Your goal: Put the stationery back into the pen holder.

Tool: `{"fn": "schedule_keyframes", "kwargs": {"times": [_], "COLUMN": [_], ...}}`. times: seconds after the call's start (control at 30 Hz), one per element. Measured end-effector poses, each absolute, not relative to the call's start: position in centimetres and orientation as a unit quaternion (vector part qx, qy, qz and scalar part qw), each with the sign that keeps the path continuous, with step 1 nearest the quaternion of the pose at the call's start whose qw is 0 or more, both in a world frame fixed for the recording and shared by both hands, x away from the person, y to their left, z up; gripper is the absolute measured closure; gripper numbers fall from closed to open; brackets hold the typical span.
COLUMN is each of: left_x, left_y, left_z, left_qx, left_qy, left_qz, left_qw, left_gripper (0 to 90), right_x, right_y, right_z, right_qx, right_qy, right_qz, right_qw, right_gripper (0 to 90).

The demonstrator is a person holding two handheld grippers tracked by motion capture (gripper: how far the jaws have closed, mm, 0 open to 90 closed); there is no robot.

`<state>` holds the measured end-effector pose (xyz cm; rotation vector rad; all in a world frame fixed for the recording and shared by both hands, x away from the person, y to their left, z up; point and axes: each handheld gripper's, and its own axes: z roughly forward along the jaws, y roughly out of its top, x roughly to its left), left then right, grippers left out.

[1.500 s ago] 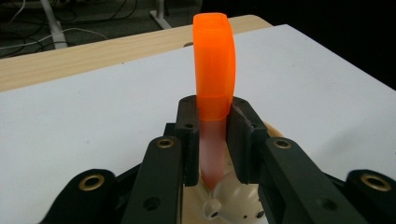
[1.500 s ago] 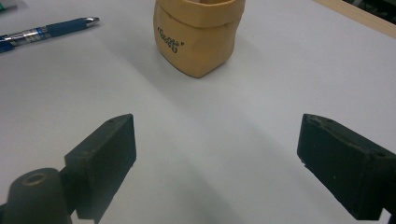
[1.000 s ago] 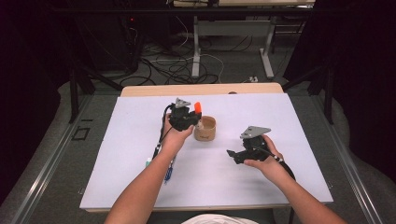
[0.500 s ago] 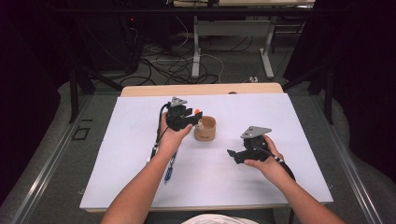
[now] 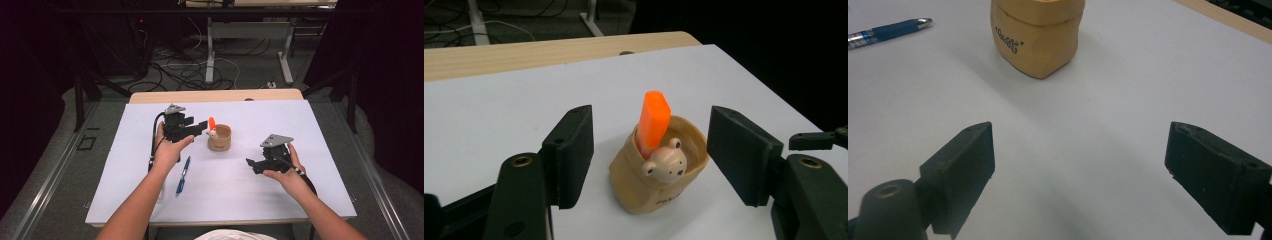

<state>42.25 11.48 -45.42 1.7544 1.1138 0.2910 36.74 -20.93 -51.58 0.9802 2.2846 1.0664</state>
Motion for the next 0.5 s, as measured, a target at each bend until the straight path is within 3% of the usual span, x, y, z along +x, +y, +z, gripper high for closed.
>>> {"fn": "schedule_keyframes", "kwargs": {"times": [0.5], "left_x": [39.1], "left_y": [15.9], "left_z": [-44.9], "left_qx": [0.714], "left_qy": [0.489], "left_qz": [0.101], "left_qw": [0.491], "left_gripper": [30.3], "right_x": [36.7], "right_y": [-21.6], "right_z": [-51.3], "right_qx": [0.396], "right_qy": [0.819], "right_qz": [0.375], "right_qw": [0.180], "right_gripper": [10.9]}}
